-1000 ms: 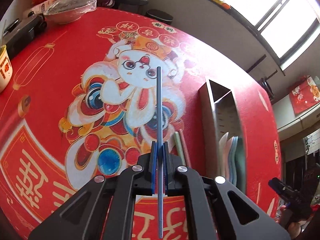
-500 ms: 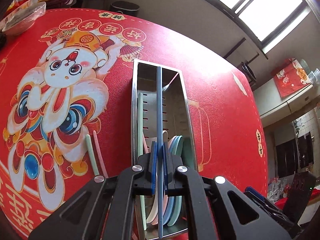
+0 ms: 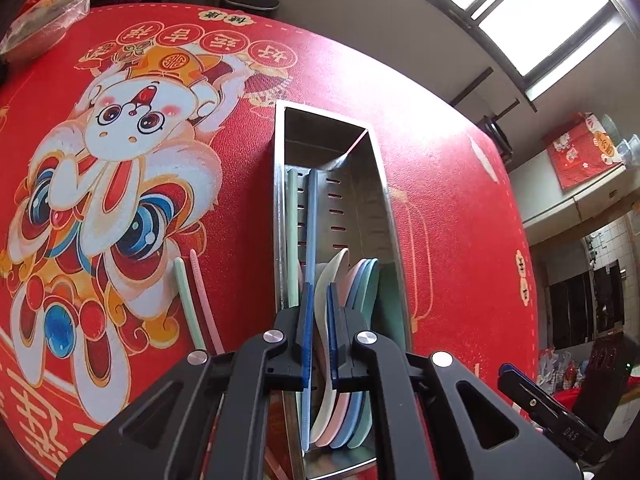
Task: Organize utensils
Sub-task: 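Open the left tool to release the blue chopstick, then move the left tool to the second mint-green chopstick and close on it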
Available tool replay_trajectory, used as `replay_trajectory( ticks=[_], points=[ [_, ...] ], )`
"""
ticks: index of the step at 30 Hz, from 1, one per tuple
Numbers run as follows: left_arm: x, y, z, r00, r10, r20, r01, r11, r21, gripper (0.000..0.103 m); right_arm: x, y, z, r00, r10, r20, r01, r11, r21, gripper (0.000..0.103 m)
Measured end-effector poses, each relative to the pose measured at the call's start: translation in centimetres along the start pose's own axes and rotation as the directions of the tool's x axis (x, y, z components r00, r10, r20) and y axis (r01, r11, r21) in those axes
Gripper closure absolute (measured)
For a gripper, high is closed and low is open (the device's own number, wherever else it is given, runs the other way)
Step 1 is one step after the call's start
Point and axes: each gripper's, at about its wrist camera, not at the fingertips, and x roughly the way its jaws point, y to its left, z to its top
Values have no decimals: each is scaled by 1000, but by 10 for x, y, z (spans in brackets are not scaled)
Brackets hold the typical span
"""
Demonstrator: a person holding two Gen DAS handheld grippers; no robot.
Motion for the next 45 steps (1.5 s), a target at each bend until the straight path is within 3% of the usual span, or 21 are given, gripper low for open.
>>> replay_trajectory(
  ticks=[7, 13, 20, 23, 28, 37, 45],
  points=[
    [-43, 38, -10, 999, 17, 34, -17, 1000, 21, 90, -2, 17, -4, 1000, -10, 15, 10, 1000, -20, 17],
    [-41, 76, -36, 997, 63, -36, -63, 998, -9, 90, 2, 34, -11, 1000, -1, 0, 1, 999, -44, 17],
    [-15, 74, -46, 997, 25, -69, -22, 999, 38, 77, 1, 44, -21, 1000, -10, -13, 9, 997, -78, 17],
    [-8, 68, -39, 997, 28, -72, -24, 998, 56, 59, -2, 39, -25, 1000, -22, -14, 21, 997, -69, 17],
    [0, 58, -35, 994, 85, -62, -76, 988, 135, 58, -10, 29, -27, 999, -38, 1, 38, 998, -41, 17],
    [12, 42, -34, 984, 173, -37, -157, 952, 264, 58, -16, 19, -29, 999, -51, 8, 51, 999, -8, 17],
    [18, 27, -49, 965, 264, 10, -240, 863, 445, 61, -13, 24, -29, 999, -49, 6, 49, 999, -13, 17]
  ],
)
